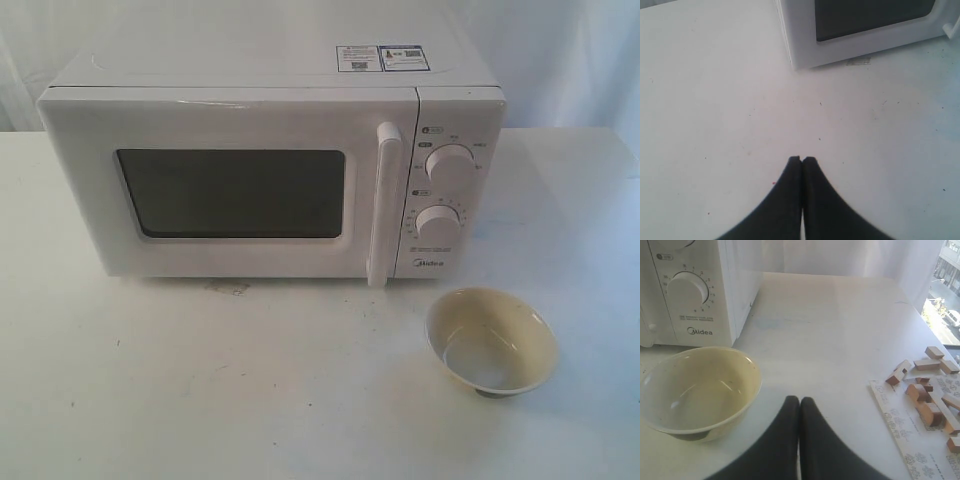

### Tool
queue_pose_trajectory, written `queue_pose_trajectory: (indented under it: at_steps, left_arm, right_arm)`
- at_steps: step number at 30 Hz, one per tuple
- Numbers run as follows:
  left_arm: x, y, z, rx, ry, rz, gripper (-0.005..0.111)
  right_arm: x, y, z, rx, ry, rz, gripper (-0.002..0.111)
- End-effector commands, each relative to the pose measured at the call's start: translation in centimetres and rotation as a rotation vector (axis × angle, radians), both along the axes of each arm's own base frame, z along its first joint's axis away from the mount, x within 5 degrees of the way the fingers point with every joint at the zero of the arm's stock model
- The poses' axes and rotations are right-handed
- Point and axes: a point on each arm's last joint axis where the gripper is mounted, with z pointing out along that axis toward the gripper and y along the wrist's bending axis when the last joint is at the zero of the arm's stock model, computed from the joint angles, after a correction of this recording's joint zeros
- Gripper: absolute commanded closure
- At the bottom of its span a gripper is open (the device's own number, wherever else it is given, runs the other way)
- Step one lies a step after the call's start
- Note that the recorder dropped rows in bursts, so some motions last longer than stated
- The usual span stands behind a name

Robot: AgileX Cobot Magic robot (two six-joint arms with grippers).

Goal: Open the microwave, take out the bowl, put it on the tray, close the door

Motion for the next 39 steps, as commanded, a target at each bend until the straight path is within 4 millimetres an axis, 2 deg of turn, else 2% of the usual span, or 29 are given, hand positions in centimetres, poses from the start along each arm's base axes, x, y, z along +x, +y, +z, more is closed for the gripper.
queue_pose_trajectory:
  at_steps: [1,26,30,34,39]
  left_arm:
    - [-0.5,0.0,-0.6,-0.002,0.055,-0.007,0.107]
    - [-0.3,0.0,-0.4,-0.008,0.028,-0.005,0.107]
    - [1.5,-0.4,-0.1,-0.057,-0.128,0.000,0.107]
    - [4.2,-0.6,-1.5,-0.069,-0.288,0.010,0.107]
    - [7.2,-0.9,-6.1,-0.019,-0.381,0.009,0.107]
  right_arm:
    - [0.0,0.0,0.0,0.001,-0.013,-0.007,0.108]
    - [0.0,0.0,0.0,0.001,-0.013,-0.007,0.108]
    - [0.0,0.0,0.0,0.001,-0.013,-0.007,0.108]
    - [0.0,0.0,0.0,0.001,-0.013,-0.007,0.108]
    - [0.0,0.0,0.0,0.001,-0.013,-0.007,0.108]
